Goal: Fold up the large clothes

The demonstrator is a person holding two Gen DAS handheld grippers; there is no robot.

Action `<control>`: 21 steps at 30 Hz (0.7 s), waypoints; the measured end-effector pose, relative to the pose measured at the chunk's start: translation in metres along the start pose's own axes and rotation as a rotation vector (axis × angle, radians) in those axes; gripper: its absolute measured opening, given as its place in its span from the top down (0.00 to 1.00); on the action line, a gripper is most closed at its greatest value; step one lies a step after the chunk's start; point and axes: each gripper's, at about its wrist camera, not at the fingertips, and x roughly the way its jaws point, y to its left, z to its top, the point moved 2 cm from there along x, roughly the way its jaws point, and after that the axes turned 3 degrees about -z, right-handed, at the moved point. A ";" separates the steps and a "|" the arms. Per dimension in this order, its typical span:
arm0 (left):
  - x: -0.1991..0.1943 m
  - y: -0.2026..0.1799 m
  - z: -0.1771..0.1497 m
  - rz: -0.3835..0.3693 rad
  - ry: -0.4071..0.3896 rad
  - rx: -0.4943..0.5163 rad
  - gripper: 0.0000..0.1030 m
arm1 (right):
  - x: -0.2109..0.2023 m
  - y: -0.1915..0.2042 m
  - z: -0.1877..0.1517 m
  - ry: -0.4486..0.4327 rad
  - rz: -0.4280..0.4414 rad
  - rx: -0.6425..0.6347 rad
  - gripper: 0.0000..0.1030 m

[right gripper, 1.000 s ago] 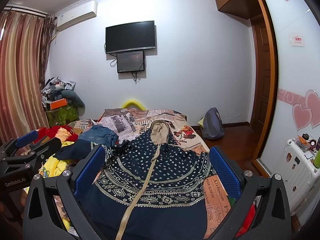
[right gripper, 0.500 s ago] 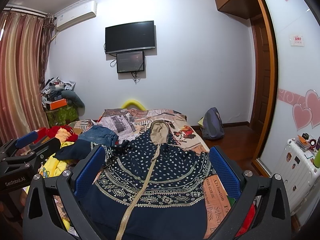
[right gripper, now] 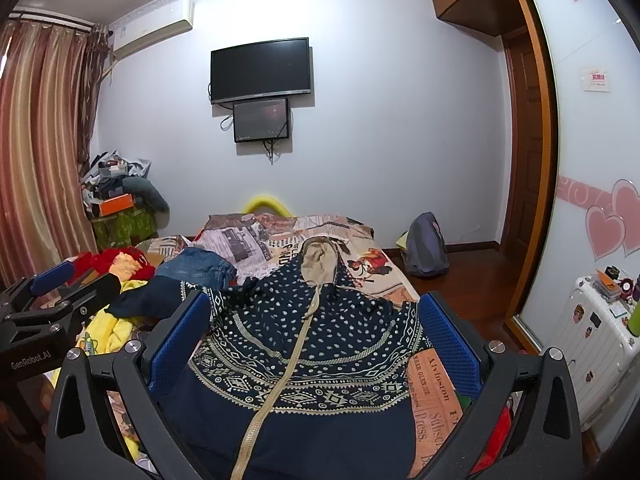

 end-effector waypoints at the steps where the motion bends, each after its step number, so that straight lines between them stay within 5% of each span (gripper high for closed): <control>1: 0.002 0.001 0.000 0.004 0.003 -0.003 0.00 | 0.002 0.000 -0.001 0.003 0.000 0.000 0.00; 12: 0.041 0.036 0.006 0.079 0.014 -0.010 0.00 | 0.047 0.008 -0.002 0.065 0.003 -0.017 0.00; 21: 0.097 0.109 0.005 0.176 0.053 -0.049 0.00 | 0.113 0.013 -0.003 0.141 0.017 -0.025 0.00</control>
